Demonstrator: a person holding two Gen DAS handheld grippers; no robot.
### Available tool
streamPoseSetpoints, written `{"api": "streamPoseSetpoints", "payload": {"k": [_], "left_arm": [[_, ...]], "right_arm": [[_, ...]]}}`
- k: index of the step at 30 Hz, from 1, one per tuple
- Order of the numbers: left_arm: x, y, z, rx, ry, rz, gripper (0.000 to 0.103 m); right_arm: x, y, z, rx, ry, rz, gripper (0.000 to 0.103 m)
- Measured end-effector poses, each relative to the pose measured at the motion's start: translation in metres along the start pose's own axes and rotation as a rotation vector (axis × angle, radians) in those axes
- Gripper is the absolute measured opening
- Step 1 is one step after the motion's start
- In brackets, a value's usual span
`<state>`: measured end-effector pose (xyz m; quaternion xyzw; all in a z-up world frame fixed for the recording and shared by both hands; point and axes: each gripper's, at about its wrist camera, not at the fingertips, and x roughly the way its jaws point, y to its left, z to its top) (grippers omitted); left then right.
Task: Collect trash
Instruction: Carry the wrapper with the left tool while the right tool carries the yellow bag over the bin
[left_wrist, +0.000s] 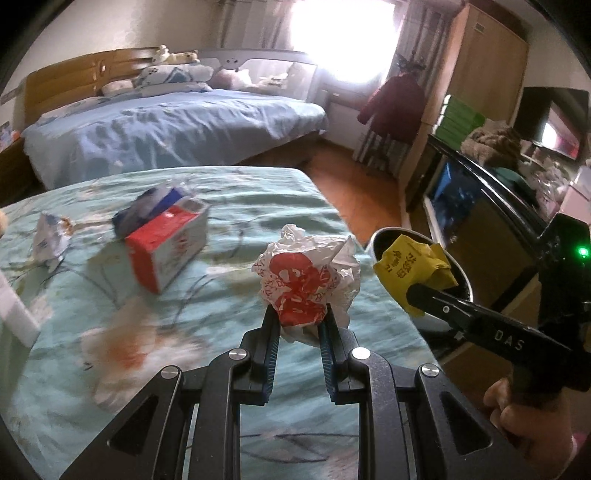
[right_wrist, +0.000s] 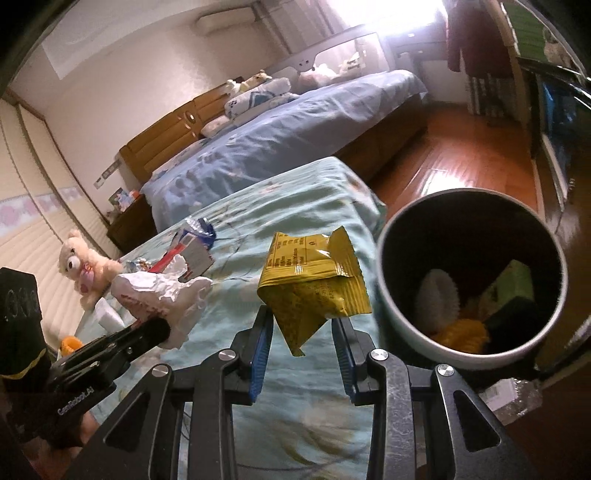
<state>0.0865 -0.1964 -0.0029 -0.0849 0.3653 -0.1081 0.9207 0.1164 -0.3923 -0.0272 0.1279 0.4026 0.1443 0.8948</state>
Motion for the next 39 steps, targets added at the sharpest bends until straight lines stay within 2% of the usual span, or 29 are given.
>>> {"api": "streamPoseSetpoints", "payload": {"k": [23,39], "left_arm": [[0.051,-0.067,0.018,0.124,0.049,-0.078,0.020],[0.094,-0.104,0.038,0.184,0.090,-0.111,0.020]], "right_arm": [[-0.032,-0.063,0.001,0.088,-0.046,-0.093,0.033],[-0.032,-0.099,0.013,0.131,-0.054,-0.147,0.033]]}}
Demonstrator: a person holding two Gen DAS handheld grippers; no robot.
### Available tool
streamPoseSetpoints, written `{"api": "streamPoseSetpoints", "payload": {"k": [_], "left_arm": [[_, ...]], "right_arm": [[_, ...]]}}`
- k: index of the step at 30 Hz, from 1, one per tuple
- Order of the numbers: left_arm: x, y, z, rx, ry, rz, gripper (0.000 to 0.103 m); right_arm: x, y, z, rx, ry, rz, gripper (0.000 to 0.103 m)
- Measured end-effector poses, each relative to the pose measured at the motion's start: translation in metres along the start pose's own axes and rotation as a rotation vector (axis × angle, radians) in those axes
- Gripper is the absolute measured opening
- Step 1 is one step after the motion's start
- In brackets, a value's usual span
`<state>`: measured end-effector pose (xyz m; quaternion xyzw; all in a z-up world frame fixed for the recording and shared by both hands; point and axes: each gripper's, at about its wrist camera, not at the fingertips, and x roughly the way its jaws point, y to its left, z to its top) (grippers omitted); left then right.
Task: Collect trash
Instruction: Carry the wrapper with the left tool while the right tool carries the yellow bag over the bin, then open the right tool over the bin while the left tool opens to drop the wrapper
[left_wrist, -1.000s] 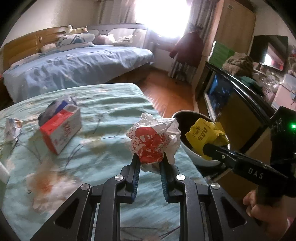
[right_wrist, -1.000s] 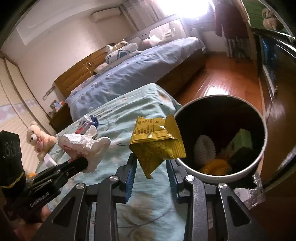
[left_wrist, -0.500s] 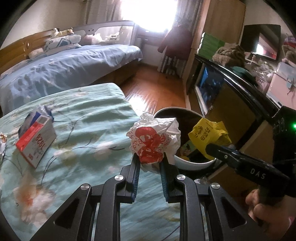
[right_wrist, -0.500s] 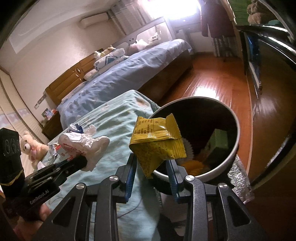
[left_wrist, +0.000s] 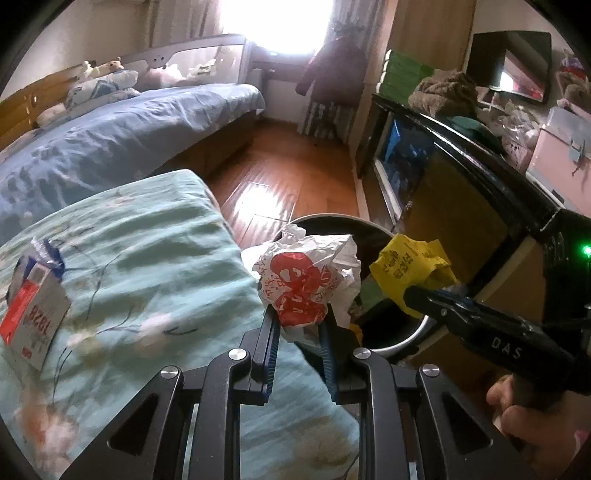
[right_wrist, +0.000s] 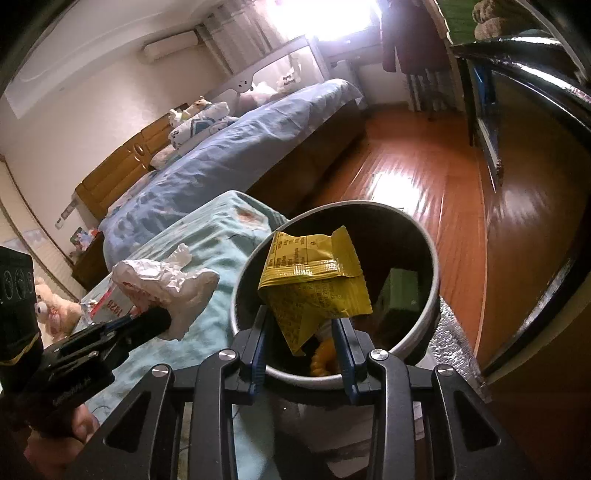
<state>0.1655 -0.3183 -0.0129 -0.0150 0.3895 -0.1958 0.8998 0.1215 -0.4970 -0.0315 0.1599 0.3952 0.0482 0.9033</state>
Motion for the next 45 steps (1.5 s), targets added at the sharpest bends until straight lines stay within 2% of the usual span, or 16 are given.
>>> {"api": "streamPoseSetpoints", "payload": {"k": [24,28,31,32,33,34,39,41,45], "left_arm": [[0.050,-0.019,0.028,0.060,0.052,-0.028,0.023],[0.051,-0.021,0.028,0.069,0.054,-0.030,0.025],[0.049,-0.020,0.027,0.069,0.049,-0.028,0.041],[0.047,-0.020,0.026,0.068,0.043,-0.023,0.050],[0.046,-0.020,0.025,0.068,0.041,-0.022,0.053],[0.043,-0.019,0.023,0.064,0.037,-0.023,0.053],[0.030,-0.008,0.011,0.040,0.029,-0.023,0.053],[0.021,-0.001,0.004,0.017,0.023,-0.016,0.053],[-0.003,0.013,-0.010,-0.022,0.004,-0.001,0.053]], "right_arm": [[0.027,-0.023,0.022,0.004,0.045,-0.045,0.034],[0.029,-0.025,0.024,0.006,0.051,-0.054,0.037],[0.027,-0.025,0.024,0.016,0.053,-0.054,0.041],[0.027,-0.026,0.024,0.018,0.052,-0.055,0.043],[0.025,-0.026,0.023,0.022,0.048,-0.056,0.046],[0.024,-0.026,0.023,0.024,0.045,-0.056,0.051],[0.016,-0.024,0.019,0.041,0.028,-0.046,0.057],[0.012,-0.019,0.017,0.038,0.017,-0.039,0.067],[0.009,-0.001,0.011,0.022,0.013,-0.006,0.077]]}}
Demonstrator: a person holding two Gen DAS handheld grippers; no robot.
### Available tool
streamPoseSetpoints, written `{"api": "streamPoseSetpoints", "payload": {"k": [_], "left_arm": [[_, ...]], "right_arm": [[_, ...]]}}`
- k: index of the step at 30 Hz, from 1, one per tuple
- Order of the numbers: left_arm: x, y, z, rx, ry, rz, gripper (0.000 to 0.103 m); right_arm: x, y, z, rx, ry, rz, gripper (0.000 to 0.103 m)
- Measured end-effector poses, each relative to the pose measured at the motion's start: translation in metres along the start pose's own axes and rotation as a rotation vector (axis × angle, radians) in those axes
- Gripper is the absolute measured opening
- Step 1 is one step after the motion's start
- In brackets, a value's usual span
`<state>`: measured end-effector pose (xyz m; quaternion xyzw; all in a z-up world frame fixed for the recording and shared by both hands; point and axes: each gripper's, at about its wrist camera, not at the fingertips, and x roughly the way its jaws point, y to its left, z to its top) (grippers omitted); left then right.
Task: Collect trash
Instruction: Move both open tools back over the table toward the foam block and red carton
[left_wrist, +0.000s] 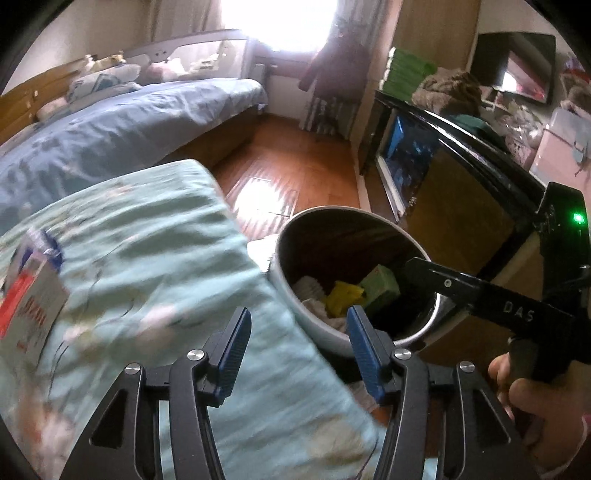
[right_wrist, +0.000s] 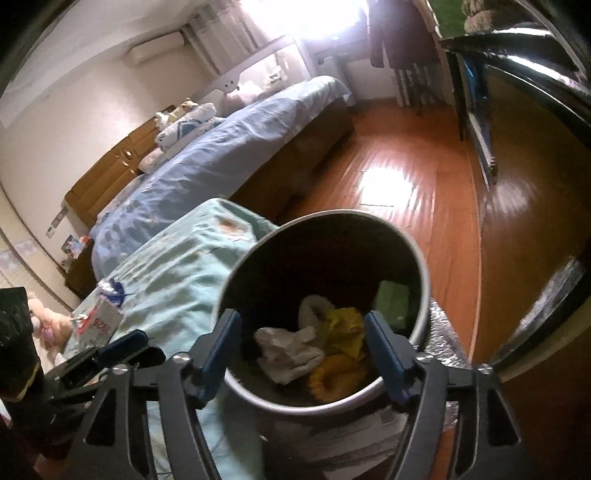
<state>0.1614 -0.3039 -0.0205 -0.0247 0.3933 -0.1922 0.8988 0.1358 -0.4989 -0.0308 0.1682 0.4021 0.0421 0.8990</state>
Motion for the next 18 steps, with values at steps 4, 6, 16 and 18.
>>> {"api": "streamPoseSetpoints", "payload": {"k": [4,6,16,18], "left_arm": [[-0.026,0.015,-0.019,-0.042,-0.024,0.031,0.054],[-0.037,0.023,-0.027,-0.067,-0.032,0.040,0.055],[-0.100,0.072,-0.062,-0.165,-0.078,0.156,0.056],[-0.112,0.082,-0.069,-0.195,-0.085,0.181,0.056]], "right_arm": [[0.000,0.026,-0.010,-0.025,0.010,0.046,0.080],[0.001,0.039,-0.015,-0.037,0.017,0.066,0.083],[0.012,0.104,-0.039,-0.125,0.059,0.159,0.084],[0.015,0.117,-0.044,-0.143,0.069,0.177,0.084]]}}
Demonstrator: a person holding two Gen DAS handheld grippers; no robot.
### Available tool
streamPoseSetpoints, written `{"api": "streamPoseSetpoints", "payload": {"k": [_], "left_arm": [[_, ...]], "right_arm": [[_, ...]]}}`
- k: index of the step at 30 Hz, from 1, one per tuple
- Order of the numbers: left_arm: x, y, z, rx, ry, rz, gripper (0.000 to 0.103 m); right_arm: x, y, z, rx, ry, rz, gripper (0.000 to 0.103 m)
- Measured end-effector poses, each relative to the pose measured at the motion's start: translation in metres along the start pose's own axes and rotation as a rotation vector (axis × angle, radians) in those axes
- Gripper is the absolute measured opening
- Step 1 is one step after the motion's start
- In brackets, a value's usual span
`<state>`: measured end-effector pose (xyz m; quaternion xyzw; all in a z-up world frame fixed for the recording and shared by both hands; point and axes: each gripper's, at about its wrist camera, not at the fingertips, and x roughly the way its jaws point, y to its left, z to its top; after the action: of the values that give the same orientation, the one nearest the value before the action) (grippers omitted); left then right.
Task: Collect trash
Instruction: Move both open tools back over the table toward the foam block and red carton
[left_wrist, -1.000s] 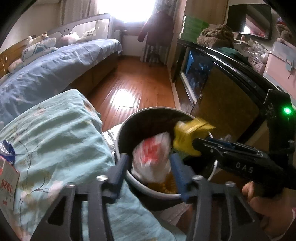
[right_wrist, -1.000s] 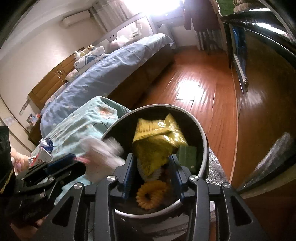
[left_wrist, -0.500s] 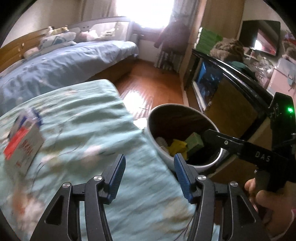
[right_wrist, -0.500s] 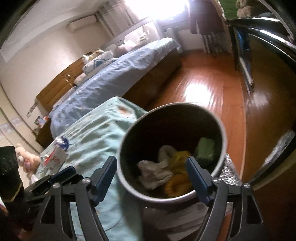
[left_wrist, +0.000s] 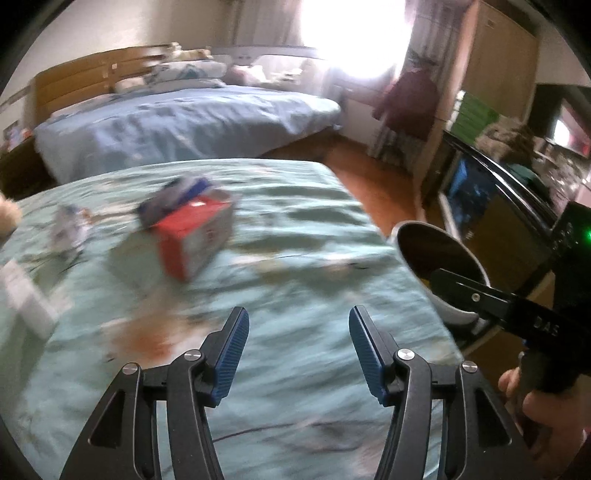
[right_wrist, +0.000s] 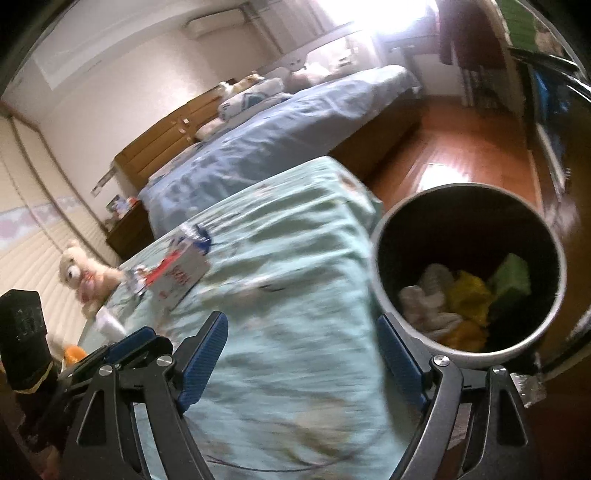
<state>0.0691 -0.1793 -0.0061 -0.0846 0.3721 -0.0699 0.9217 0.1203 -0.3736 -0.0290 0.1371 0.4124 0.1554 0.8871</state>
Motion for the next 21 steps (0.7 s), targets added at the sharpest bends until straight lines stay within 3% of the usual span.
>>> {"api": "streamPoseSetpoints", "payload": {"k": [13,17,21], "left_arm": [[-0.046,0.072,-0.021,-0.156,-0.035,0.114,0.057],[-0.056,0.092,-0.024,-0.189,-0.051,0.170,0.063],[-0.061,0.108,-0.025,-0.225,-0.055,0.216,0.063]], "right_arm": [[0.034,0.069,-0.013,-0.099,0.067,0.077,0.084],[0.043,0.087,-0.015,-0.125,0.083,0.095,0.084],[0.052,0.101,-0.017,-0.146,0.094,0.105,0.084]]}}
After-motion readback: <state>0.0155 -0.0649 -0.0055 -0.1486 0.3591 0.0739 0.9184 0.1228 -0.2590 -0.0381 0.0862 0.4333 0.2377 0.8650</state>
